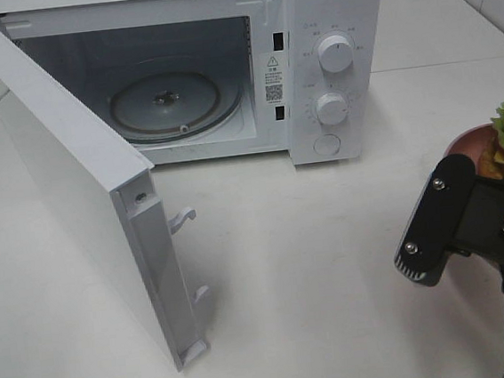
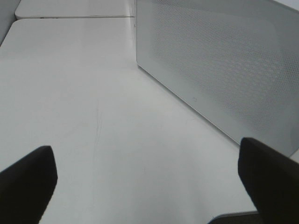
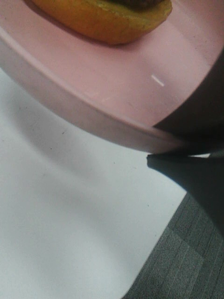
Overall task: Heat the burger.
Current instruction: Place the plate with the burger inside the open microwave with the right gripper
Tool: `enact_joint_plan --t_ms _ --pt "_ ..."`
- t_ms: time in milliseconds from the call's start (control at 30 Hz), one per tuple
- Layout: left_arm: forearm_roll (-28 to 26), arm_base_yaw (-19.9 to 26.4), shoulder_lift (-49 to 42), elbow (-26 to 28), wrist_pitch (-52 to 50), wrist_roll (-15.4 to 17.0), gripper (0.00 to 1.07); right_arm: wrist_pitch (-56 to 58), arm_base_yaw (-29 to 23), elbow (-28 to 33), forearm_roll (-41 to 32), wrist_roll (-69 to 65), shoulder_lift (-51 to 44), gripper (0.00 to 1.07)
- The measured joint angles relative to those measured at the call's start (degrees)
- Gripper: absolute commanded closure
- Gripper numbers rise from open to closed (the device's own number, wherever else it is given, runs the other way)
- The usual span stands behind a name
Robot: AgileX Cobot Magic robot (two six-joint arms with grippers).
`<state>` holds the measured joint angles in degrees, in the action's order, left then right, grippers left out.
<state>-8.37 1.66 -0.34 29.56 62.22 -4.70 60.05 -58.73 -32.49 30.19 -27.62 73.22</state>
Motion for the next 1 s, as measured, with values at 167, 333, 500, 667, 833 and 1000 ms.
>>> enact_joint_plan --t_ms 167,333,500,667,833,1000 --pt "0.00 0.00 0.00 0.00 0.00 0.00 0.09 0.46 -5.04 0.00 0.29 0.00 0.00 1.07" --pt "0.00 0.00 0.00 0.00 0.00 0.00 0.09 0.74 -9.57 0.00 0.57 1.60 0.00 1.07" --pt "0.00 0.00 0.00 0.00 0.00 0.00 0.09 0.80 -12.95 0.00 0.63 5.84 -0.06 1.07" --pt "0.00 0.00 0.00 0.00 0.00 0.00 0.09 0.74 -13.12 0.00 1.03 10.89 -0.06 1.07" --pt "0.00 0.00 0.00 0.00 0.00 0.00 0.09 -0.40 -13.12 0.00 1.55 16.21 -0.06 1.07" --pt "0.00 0.00 0.00 0.00 0.00 0.00 0.09 -1.26 -13.12 0.00 3.44 18.39 -0.06 1.07"
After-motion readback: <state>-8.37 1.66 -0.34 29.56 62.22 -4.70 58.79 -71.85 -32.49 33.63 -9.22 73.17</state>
